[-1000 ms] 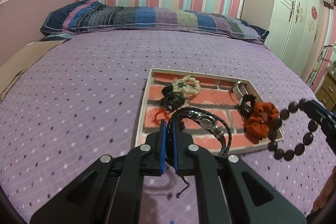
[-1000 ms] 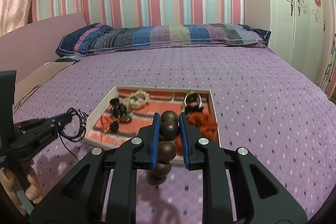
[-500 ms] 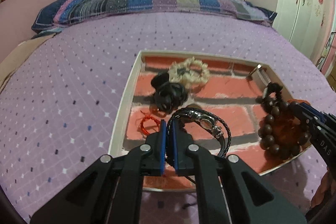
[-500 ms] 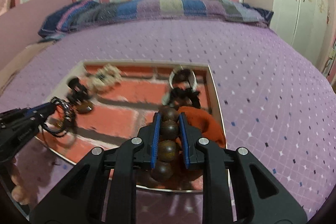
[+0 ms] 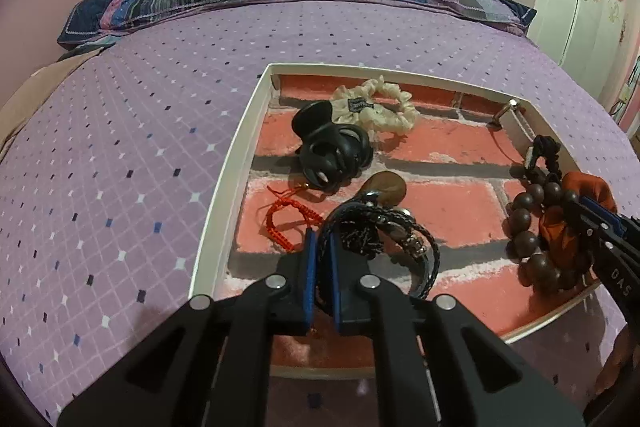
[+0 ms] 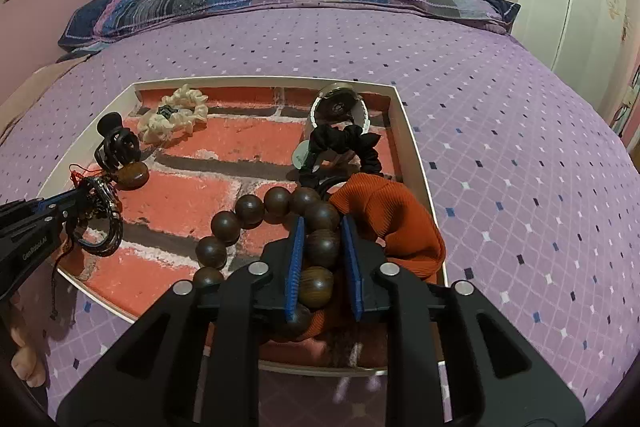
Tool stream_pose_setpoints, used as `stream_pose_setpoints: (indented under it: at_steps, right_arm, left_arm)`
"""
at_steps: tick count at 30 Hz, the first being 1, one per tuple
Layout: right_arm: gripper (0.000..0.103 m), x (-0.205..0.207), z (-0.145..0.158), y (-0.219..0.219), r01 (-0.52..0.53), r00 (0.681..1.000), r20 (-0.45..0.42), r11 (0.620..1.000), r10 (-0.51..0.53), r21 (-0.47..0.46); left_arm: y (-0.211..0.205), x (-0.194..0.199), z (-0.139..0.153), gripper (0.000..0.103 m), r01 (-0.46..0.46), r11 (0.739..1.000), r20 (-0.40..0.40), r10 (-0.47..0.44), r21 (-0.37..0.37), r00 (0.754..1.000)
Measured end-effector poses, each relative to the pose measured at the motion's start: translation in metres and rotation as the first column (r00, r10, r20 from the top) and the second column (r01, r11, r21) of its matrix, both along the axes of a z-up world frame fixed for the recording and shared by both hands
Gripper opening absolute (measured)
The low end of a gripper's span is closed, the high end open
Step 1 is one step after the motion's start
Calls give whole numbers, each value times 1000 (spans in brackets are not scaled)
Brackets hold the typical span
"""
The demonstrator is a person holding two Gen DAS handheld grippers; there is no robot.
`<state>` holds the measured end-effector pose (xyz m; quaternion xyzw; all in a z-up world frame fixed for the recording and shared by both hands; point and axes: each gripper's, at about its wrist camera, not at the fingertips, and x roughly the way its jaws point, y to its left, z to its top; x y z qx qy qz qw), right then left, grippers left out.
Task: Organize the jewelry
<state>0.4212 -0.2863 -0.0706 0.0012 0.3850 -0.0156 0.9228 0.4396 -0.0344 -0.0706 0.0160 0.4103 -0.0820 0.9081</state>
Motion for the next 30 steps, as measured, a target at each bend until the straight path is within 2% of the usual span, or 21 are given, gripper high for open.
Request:
stream_pose_setpoints:
  at_steps: [3, 4, 5, 6, 8, 10, 11, 13, 14, 15, 18, 23, 27, 30]
  right_arm:
    - [42, -6, 6, 0, -15, 1000, 19, 1000, 15, 0]
    - [50, -8, 8, 1, -24, 999, 24, 1000, 24, 0]
    - [56, -12, 11, 2, -32, 999, 32, 999, 32, 0]
    - [58, -18, 16, 3, -40, 998, 47, 999, 41, -6]
    - [70, -29, 25, 4, -49, 996, 69, 999, 49, -6]
    - [80, -43, 36, 3, -46, 995, 91, 999, 45, 2]
    - [87, -53, 43, 1, -45, 993, 105, 999, 44, 13]
    - [96, -72, 54, -2, -38, 992, 125, 999, 34, 29]
    - [99, -85, 60, -3, -34, 991, 133, 999, 29, 35]
    - [99, -99, 66, -5, -30, 990, 140, 999, 24, 41]
    - [99, -140, 78, -7, -1, 988, 154, 999, -5, 35]
    - [99, -207, 85, -5, 32, 986, 164, 999, -36, 28]
    - [99, -255, 81, -1, 27, 986, 163, 999, -32, 36]
    - [99, -272, 86, 3, 17, 983, 184, 999, -23, 33]
  left_arm:
    - [0, -5, 5, 8, 5, 1000, 0, -5, -13, 1000]
    - [2, -9, 9, 10, 9, 1000, 5, -9, -24, 1000]
    - [3, -15, 14, 19, 14, 999, 15, -13, -32, 1000]
    - [3, -19, 19, 41, 12, 999, 25, -11, -34, 1000]
    - [6, -39, 36, 66, 0, 1000, 91, 1, -18, 996]
    - [10, -60, 51, 68, 12, 1000, 127, -10, -15, 992]
    - [13, -66, 55, 68, 14, 1000, 127, -11, -21, 992]
    - [20, -87, 68, 69, 2, 1000, 138, 1, -24, 990]
    - [25, -99, 74, 73, -8, 1000, 152, 11, -24, 988]
    - [28, -112, 79, 85, -19, 1000, 166, 22, -22, 986]
    - [39, -165, 100, 95, -76, 997, 241, 78, -16, 967]
    - [48, -229, 110, 99, -90, 995, 249, 99, -48, 963]
    - [46, -271, 108, 99, -100, 995, 240, 100, -12, 966]
    - [38, -297, 106, 99, -94, 996, 254, 88, 8, 963]
